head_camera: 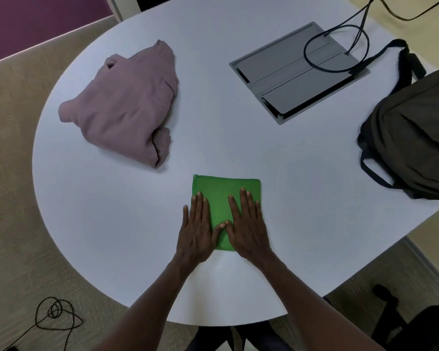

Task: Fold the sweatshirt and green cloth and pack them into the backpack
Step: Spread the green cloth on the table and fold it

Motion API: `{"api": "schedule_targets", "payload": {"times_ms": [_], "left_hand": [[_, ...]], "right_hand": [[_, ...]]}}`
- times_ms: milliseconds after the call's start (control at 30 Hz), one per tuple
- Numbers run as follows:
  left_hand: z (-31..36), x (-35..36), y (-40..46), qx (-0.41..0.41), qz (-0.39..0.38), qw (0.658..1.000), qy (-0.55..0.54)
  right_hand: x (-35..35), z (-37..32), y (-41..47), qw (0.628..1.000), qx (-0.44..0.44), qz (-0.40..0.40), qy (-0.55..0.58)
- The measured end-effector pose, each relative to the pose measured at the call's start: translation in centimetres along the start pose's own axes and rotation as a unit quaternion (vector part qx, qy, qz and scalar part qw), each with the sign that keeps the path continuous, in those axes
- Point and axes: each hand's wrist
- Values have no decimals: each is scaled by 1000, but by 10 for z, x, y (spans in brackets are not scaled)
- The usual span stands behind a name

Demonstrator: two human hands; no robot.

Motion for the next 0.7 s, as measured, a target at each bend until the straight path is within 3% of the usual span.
{"api": "schedule_targets", "payload": {"times_ms": [133,267,567,700], "left_hand": [[15,-19,25,20,28,999,-37],[13,-19,48,25,5,999,-21],[3,-14,48,18,-19,1000,15],[2,-12,33,12,-7,999,-36]], "right_hand": [[-15,11,22,1000,10,16,-14],[-13,26,35,999,12,-11,-47],[-16,28,34,997,12,-53,-56],[-27,24,30,998,8,-59,-35]]}}
Point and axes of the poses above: each hand's wrist, its own y-axis towards the middle knuckle, its own x-axis out of the palm, z = x × y, and after that the axes turned 11 degrees about -z, right-handed
